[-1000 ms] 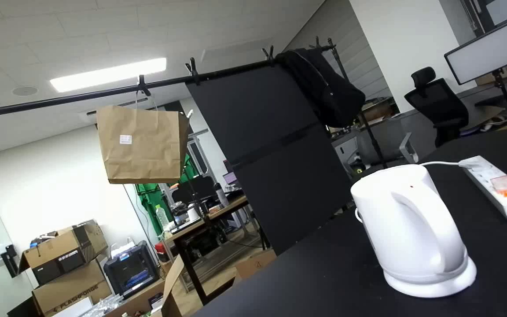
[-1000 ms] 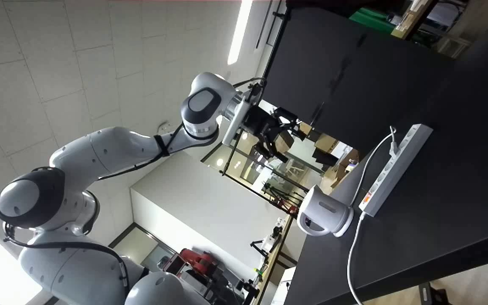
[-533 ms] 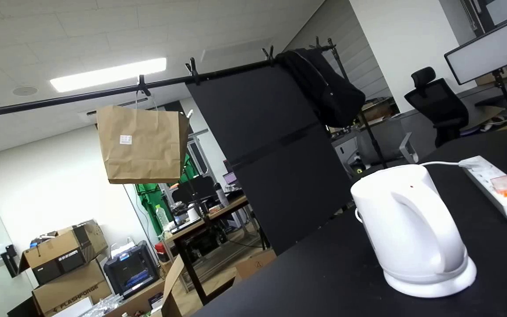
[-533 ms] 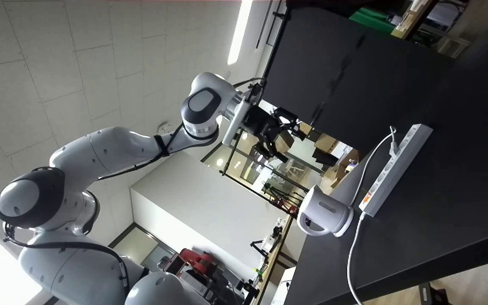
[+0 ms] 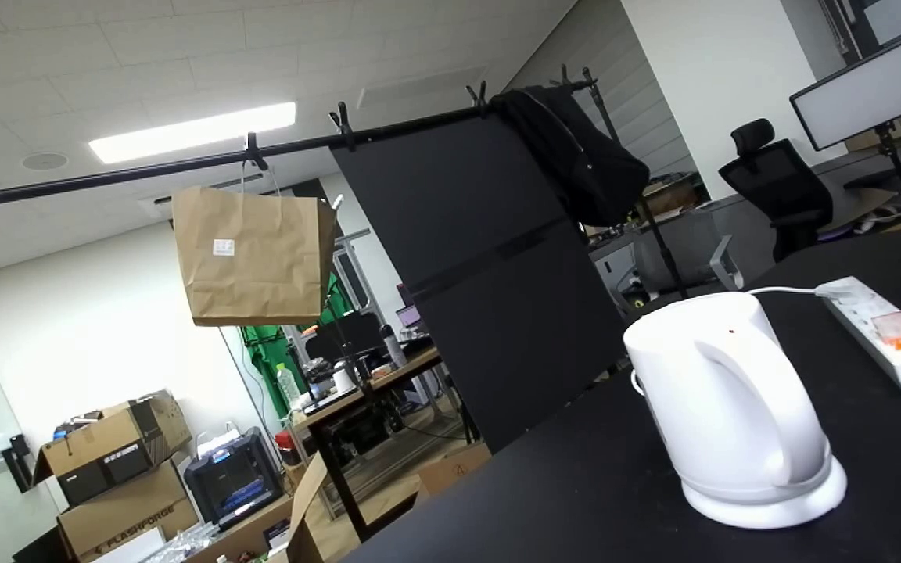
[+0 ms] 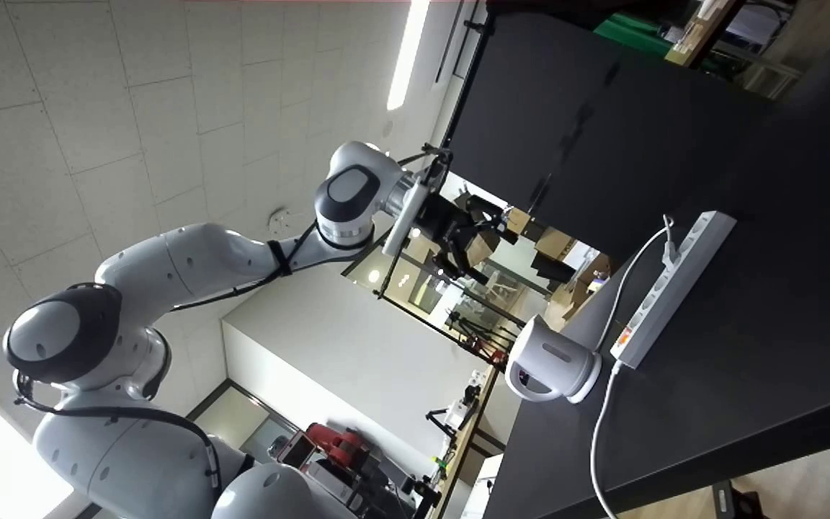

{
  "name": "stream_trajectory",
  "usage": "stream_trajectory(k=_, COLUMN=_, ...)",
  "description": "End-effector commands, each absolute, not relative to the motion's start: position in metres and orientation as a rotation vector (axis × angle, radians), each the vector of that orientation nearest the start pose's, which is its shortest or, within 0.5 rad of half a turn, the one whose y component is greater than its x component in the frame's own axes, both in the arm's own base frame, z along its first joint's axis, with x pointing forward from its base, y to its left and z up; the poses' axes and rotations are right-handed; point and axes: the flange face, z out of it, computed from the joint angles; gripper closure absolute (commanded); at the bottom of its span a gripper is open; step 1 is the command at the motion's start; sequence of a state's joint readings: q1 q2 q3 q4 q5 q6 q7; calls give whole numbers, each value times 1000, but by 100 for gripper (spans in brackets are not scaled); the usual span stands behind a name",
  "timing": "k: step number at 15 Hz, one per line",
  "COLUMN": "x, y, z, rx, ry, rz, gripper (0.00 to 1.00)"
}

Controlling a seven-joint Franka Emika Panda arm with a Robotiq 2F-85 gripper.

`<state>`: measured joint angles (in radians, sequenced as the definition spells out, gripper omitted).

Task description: Switch off the electric kettle

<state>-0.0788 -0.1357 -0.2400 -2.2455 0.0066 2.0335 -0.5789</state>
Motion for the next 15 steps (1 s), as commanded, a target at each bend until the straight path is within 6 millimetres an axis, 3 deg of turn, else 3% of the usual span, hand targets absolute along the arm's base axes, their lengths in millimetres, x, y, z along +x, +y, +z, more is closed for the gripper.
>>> stream_trajectory(k=1, x=482, y=-97, z=405, rx=-3032, ry=-570, rz=99, gripper=0)
stream_trajectory(k=6, x=494, y=-9, z=385, rx=-2988, ry=-850, rz=124, gripper=0)
stream_trajectory(k=9, x=495, y=30, z=376, rx=-2950, ry=-979, rz=157, gripper=0)
stream_trajectory(k=11, x=493, y=44, z=373, rx=-2925, ry=-1055, rz=202, gripper=0)
stream_trajectory(k=12, x=493, y=39, z=372, rx=-2939, ry=-1003, rz=180, gripper=0)
stream_trajectory(k=15, x=493, y=48, z=369, rx=-2925, ry=-1043, rz=193, gripper=0)
